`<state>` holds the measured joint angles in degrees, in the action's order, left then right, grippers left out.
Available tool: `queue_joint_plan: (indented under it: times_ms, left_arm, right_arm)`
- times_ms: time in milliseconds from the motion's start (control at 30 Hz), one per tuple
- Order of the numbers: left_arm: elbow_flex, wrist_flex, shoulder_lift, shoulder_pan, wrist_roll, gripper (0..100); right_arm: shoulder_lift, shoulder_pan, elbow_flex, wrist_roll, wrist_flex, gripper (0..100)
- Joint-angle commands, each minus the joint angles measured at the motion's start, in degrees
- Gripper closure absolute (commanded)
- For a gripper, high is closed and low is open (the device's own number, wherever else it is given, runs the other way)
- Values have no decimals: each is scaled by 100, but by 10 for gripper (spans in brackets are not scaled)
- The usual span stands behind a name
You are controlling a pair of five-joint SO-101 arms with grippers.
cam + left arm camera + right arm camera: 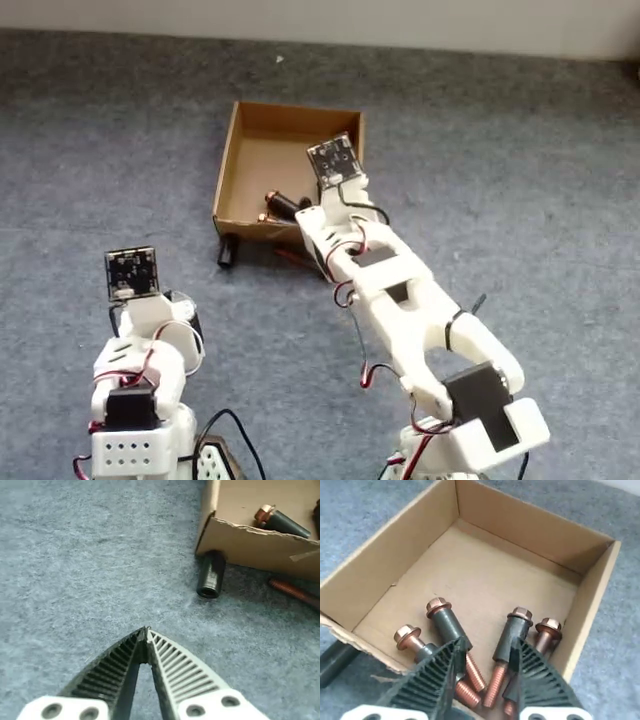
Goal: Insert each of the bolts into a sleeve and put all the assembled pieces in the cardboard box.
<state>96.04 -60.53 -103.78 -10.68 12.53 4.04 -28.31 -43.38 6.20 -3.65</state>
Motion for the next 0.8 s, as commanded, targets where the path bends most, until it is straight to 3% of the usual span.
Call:
queue_joint_plan:
  times_ms: [0,233,367,533,767]
  left_arm:
    - [75,413,-22,-435,-79,995]
    - [110,730,-22,-840,-70,995]
    - [110,730,-22,-840,-62,995]
    - [110,721,-22,-840,-62,995]
    - [110,712,-13,-857,-70,995]
  right_arm:
    - [866,-224,321,-88,-620,875]
    - [2141,-857,330,-1292,-2088,875]
    - [2211,-1270,338,-1811,-2334,875]
    - [1552,-1631,840,-2338,-2378,875]
    - [-48,-1947,2835,-3095,-3521,872]
